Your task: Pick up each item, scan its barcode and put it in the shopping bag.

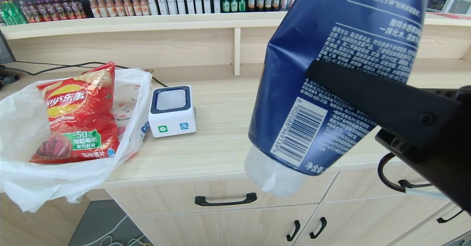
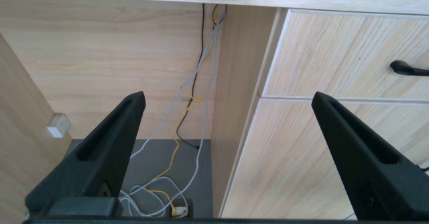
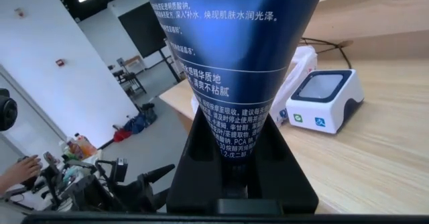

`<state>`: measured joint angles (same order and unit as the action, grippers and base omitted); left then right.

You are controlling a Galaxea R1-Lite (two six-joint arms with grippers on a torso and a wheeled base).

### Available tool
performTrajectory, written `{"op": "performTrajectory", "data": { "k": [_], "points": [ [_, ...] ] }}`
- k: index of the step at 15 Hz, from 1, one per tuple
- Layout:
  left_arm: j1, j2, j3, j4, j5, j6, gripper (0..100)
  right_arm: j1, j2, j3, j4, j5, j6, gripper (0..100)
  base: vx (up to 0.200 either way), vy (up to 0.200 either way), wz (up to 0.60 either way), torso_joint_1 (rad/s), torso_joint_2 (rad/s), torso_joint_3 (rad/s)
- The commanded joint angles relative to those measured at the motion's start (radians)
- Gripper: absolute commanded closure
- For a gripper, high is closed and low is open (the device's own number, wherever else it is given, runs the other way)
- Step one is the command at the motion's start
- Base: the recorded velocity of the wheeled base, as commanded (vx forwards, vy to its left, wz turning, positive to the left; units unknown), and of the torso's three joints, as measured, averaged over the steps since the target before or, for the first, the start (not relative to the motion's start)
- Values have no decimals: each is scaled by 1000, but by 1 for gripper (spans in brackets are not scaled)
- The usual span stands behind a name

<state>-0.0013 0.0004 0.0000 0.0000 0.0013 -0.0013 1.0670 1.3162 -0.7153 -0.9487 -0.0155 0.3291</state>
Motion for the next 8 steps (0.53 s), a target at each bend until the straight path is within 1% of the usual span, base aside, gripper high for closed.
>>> {"op": "performTrajectory", "data": {
  "k": [1,5,8],
  "points": [
    [0,0,0,0,0,0,0,1,6,-3,-1,0,1,100,0,0,0,0,0,0],
    [0,0,0,0,0,0,0,5,9,-6,-1,0,-1,100,0,0,0,0,0,0],
    [0,0,0,0,0,0,0,8,12,-3,-1,2,-59,100,0,0,0,0,0,0]
  ]
}}
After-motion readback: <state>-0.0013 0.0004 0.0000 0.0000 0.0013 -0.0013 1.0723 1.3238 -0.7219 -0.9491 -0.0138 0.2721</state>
